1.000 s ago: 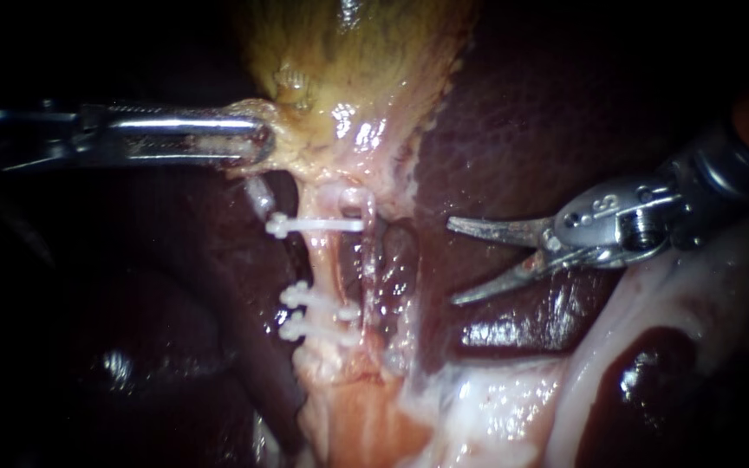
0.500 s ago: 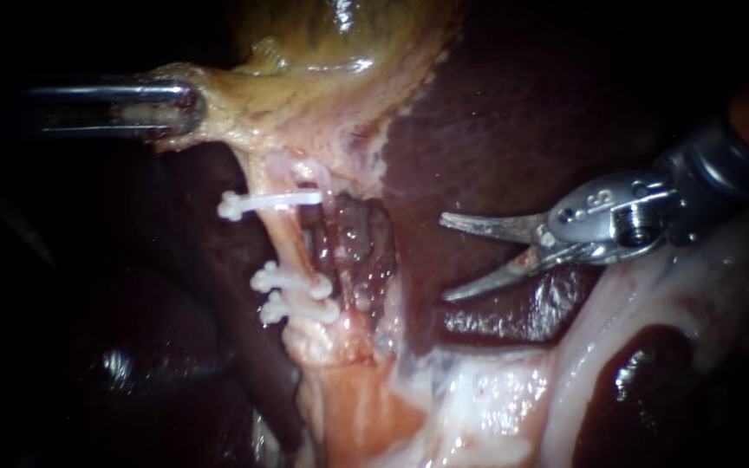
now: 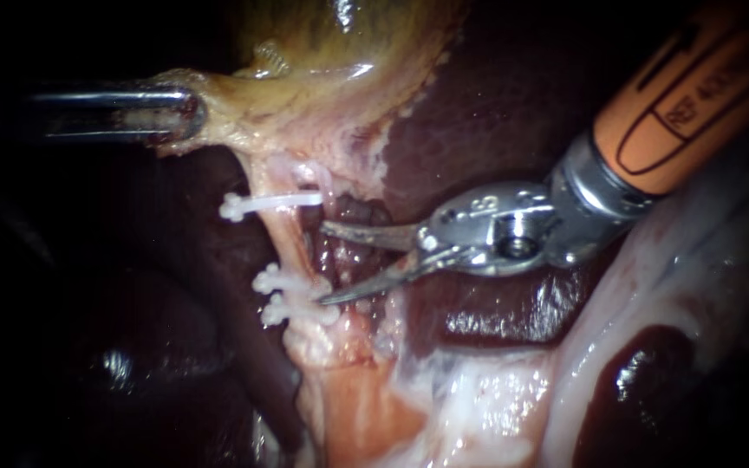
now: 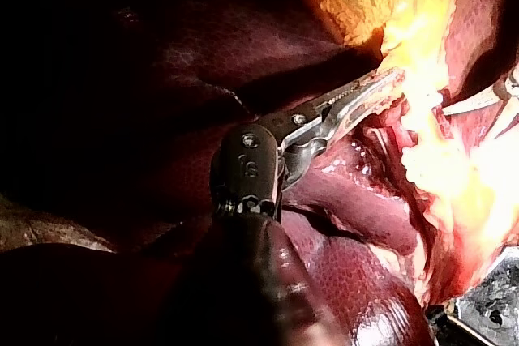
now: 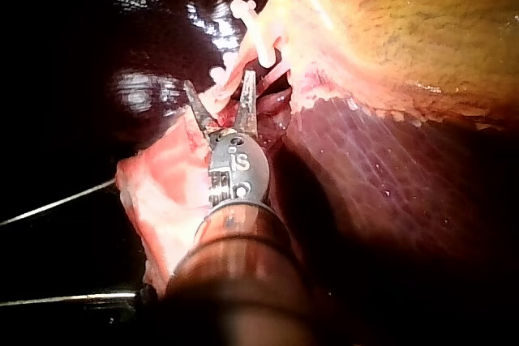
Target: Go to the cutting position left tube
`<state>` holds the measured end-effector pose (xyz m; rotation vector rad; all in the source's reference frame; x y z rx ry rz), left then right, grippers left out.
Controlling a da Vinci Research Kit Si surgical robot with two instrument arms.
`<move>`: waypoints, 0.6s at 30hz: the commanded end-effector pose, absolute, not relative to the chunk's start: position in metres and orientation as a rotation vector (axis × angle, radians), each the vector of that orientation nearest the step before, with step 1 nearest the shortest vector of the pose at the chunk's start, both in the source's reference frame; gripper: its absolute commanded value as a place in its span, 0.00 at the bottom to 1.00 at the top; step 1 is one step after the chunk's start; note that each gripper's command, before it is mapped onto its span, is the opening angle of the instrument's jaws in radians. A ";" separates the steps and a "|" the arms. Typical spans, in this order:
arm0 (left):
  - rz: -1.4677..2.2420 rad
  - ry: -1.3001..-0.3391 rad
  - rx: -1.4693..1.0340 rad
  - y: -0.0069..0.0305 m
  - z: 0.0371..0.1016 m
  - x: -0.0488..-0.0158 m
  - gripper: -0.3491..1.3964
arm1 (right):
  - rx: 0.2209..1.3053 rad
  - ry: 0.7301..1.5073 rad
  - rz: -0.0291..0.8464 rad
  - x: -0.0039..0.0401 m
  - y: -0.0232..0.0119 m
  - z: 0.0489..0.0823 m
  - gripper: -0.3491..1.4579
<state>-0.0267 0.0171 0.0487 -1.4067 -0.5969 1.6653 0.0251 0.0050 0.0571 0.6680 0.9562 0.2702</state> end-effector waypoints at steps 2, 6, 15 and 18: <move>1.666 -0.594 -1.406 0.0171 0.0487 -0.0268 0.00 | 0.683 0.950 0.275 0.0255 0.0048 0.0582 0.96; 1.666 -0.594 -1.406 0.0170 0.0487 -0.0268 0.00 | 0.702 0.941 0.291 0.0256 0.0050 0.0600 0.96; 1.666 -0.591 -1.405 0.0169 0.0488 -0.0271 0.00 | 0.713 0.939 0.313 0.0272 0.0062 0.0618 0.97; 1.666 -0.590 -1.405 0.0169 0.0488 -0.0272 0.00 | 0.759 0.976 0.340 0.0291 0.0064 0.0621 0.97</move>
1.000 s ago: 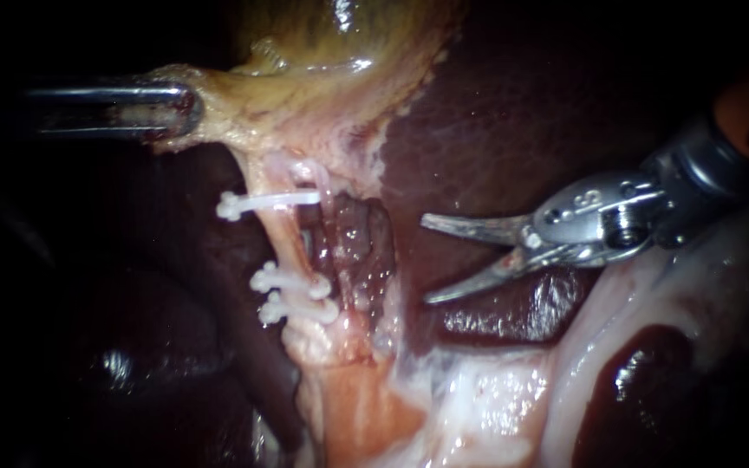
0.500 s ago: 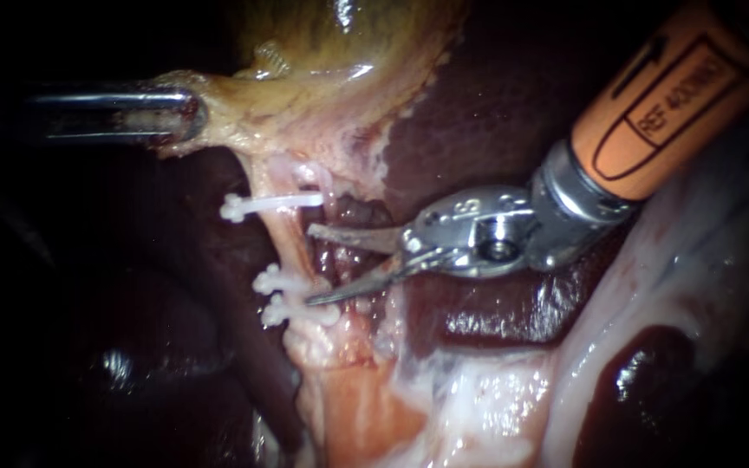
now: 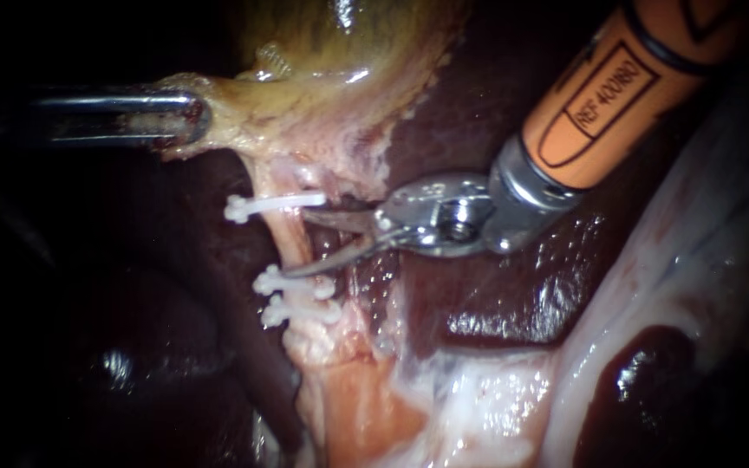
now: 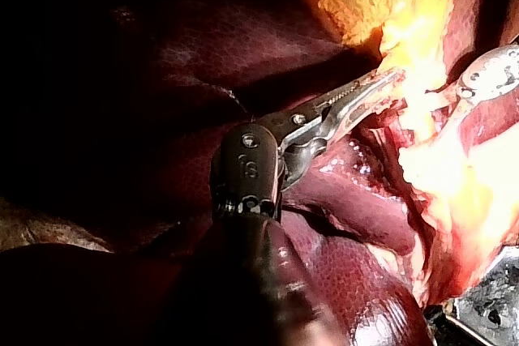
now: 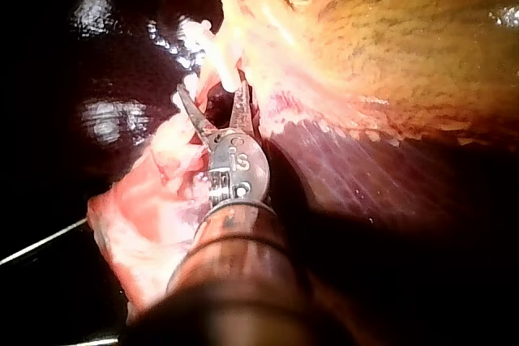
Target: Go to the cutting position left tube
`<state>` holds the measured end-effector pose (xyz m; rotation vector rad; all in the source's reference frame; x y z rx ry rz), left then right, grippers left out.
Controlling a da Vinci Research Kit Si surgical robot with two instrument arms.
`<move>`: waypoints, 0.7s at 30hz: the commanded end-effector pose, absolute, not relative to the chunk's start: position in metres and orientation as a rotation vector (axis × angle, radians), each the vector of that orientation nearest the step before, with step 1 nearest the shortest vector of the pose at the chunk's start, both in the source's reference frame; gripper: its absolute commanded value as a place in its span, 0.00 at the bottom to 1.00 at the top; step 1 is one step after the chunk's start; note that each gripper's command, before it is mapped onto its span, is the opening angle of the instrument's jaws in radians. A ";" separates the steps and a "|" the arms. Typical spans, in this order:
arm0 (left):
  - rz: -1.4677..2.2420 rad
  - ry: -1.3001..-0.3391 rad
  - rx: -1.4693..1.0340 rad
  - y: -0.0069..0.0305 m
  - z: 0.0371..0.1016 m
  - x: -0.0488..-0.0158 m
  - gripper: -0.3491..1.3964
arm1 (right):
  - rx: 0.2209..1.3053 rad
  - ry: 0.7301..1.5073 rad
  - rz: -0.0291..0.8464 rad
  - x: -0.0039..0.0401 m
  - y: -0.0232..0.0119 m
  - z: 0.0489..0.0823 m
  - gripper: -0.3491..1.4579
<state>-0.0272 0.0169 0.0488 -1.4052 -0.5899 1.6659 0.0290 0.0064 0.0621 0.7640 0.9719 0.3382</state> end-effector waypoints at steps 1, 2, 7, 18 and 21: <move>1.666 -0.589 -1.405 0.0168 0.0488 -0.0273 0.00 | 0.775 0.989 0.351 0.0296 0.0065 0.0621 0.97; 1.666 -0.589 -1.405 0.0168 0.0488 -0.0273 0.00 | 0.796 0.997 0.361 0.0303 0.0066 0.0621 0.98; 1.666 -0.588 -1.405 0.0168 0.0488 -0.0274 0.00 | 0.858 1.042 0.379 0.0328 0.0067 0.0619 0.98; 1.666 -0.585 -1.405 0.0167 0.0490 -0.0277 0.00 | 0.970 1.119 0.391 0.0341 0.0057 0.0589 0.98; 1.666 -0.586 -1.405 0.0167 0.0490 -0.0277 0.00 | 1.003 1.141 0.390 0.0342 0.0051 0.0573 0.98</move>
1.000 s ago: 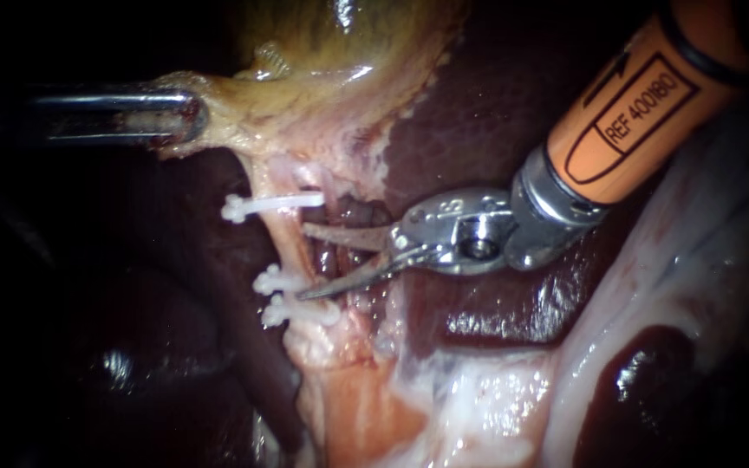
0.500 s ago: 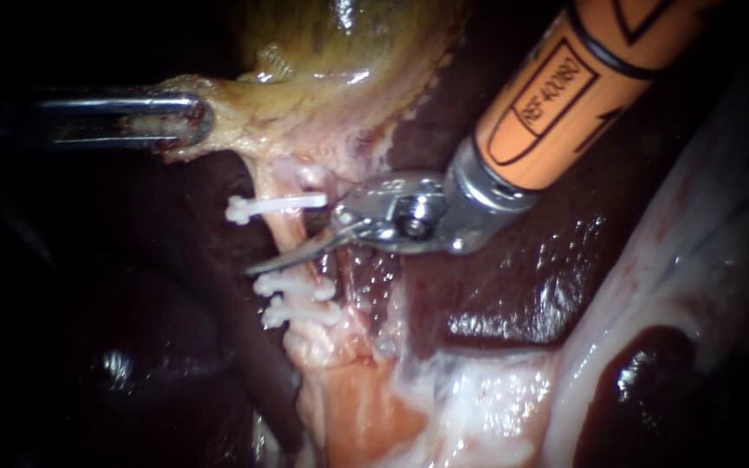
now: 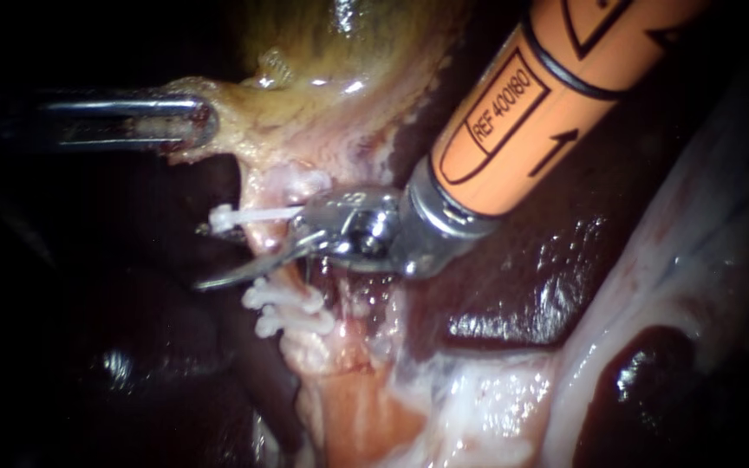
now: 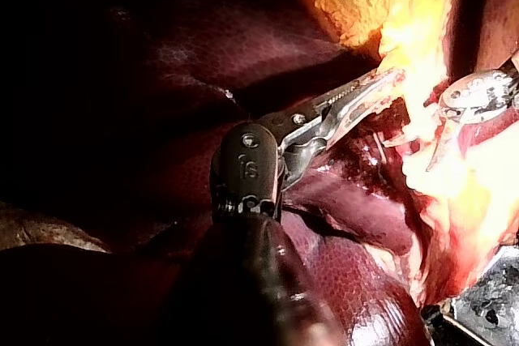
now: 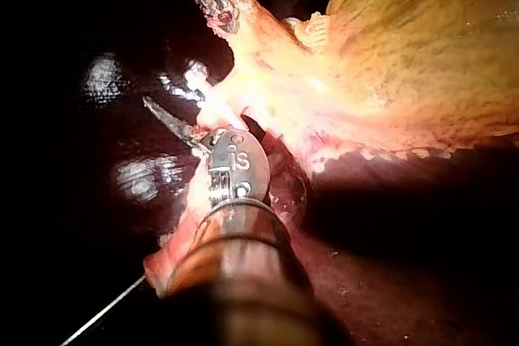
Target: Go to the cutting position left tube
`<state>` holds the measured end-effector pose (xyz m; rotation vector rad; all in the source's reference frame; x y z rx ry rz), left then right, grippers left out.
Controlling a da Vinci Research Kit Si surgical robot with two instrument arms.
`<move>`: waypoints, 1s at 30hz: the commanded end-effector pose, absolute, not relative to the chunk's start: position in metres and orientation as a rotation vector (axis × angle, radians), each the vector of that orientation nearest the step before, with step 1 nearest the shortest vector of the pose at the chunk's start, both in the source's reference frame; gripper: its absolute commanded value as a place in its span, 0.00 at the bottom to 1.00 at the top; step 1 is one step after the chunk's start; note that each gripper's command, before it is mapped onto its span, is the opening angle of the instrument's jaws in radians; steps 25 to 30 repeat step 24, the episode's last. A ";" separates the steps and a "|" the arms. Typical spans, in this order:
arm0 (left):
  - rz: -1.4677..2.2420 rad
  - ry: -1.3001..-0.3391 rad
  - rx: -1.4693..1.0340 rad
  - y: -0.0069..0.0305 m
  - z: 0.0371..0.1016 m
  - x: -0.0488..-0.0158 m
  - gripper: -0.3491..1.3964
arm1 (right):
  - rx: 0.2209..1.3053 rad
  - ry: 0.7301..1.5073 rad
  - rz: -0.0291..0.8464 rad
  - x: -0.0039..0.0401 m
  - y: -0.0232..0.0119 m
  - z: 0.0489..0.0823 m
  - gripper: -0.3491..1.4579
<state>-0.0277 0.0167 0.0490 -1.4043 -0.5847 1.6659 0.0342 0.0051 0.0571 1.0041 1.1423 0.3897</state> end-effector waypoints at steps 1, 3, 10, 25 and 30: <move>1.666 -0.586 -1.405 0.0167 0.0490 -0.0276 0.00 | 1.014 1.147 0.389 0.0343 0.0049 0.0567 0.98; 1.666 -0.586 -1.405 0.0167 0.0490 -0.0276 0.00 | 1.026 1.161 0.382 0.0345 0.0047 0.0559 0.98; 1.666 -0.586 -1.405 0.0167 0.0490 -0.0276 0.00 | 1.049 1.182 0.393 0.0346 0.0048 0.0546 0.98; 1.666 -0.586 -1.405 0.0167 0.0490 -0.0277 0.00 | 1.055 1.182 0.396 0.0345 0.0049 0.0549 0.98; 1.666 -0.586 -1.405 0.0167 0.0490 -0.0277 0.00 | 1.055 1.182 0.396 0.0345 0.0049 0.0549 0.98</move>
